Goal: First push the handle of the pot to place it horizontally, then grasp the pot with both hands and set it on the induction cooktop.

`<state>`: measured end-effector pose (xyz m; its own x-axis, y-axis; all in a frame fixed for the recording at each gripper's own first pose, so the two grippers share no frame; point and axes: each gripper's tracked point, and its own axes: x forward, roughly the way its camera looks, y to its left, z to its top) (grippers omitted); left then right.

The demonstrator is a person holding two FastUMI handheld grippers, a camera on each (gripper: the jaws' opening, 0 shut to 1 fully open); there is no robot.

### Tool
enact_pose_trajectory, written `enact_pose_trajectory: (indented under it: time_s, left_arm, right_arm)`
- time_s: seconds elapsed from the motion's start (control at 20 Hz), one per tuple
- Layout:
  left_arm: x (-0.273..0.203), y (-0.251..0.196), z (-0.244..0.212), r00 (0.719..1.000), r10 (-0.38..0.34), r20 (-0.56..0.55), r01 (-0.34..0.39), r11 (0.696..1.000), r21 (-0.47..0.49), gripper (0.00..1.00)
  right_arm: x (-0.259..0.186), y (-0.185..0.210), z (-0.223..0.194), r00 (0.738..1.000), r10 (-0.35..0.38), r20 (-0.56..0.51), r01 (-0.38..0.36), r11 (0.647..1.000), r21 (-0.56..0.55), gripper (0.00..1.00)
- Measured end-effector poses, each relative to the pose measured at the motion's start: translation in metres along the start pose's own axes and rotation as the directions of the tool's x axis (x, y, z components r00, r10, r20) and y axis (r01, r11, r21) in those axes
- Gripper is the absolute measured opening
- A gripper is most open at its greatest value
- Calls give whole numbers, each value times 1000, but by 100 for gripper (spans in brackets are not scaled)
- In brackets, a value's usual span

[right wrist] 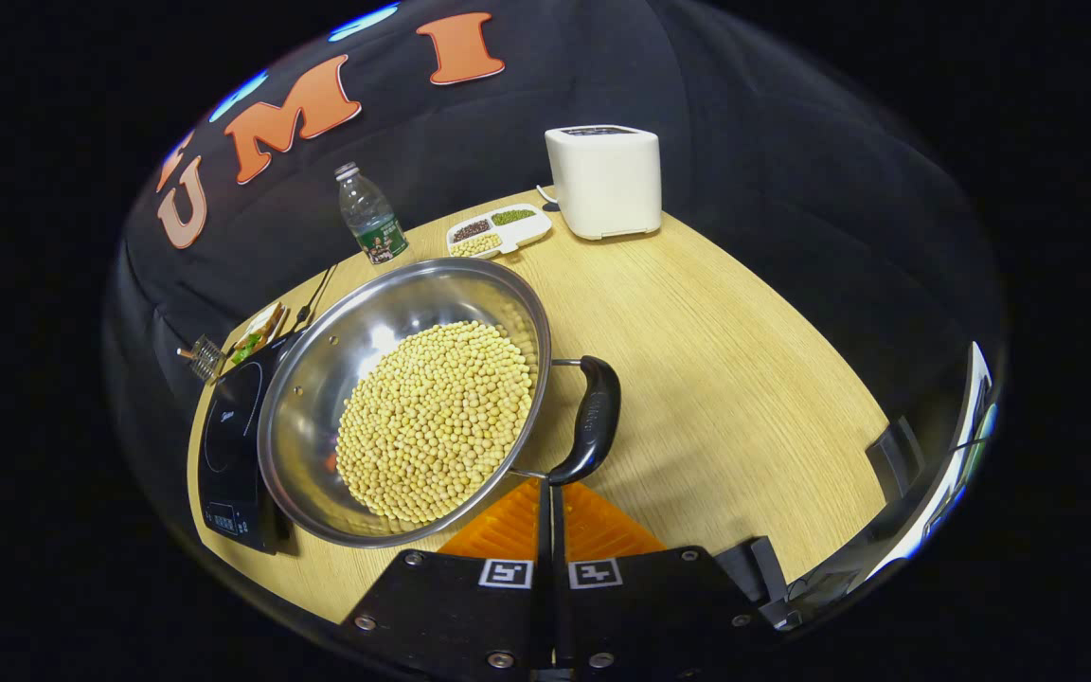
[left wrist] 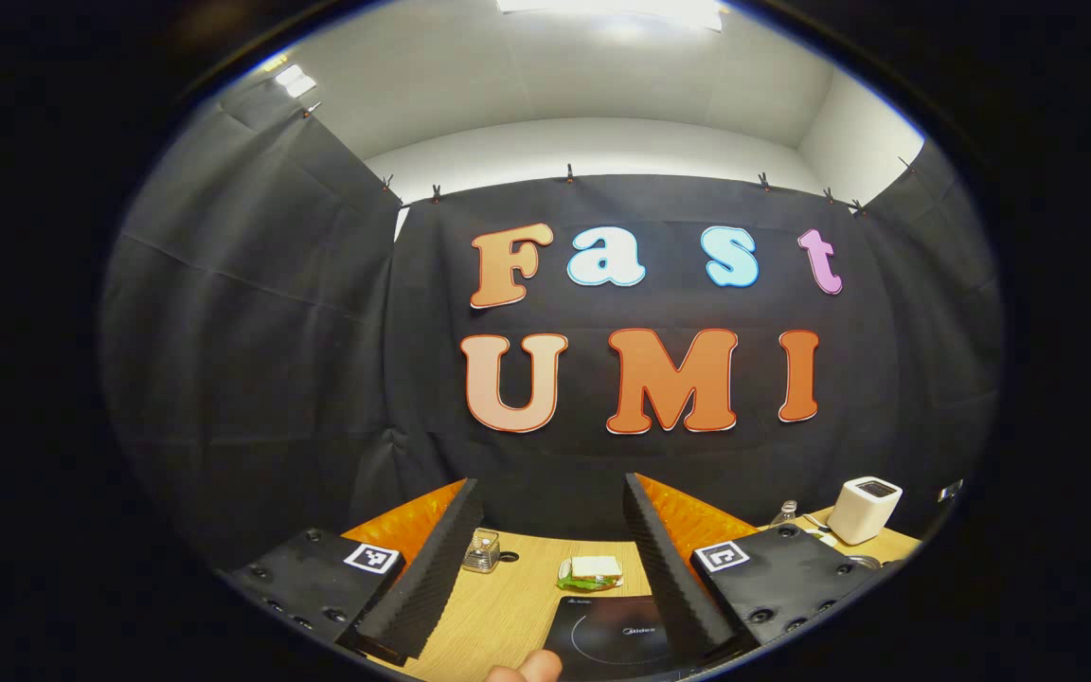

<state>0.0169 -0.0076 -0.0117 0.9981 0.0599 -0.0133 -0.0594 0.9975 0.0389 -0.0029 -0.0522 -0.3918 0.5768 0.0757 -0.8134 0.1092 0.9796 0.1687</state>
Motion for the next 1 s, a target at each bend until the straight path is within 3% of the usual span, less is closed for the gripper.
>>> enact_pose_trajectory:
  time_s: [1.0]
  left_arm:
    - [26, -15, -31, 998, -11, -56, 11, 1000, 9, 99]
  right_arm:
    - [35, -13, 41, 999, -39, -6, 39, 999, 20, 0]
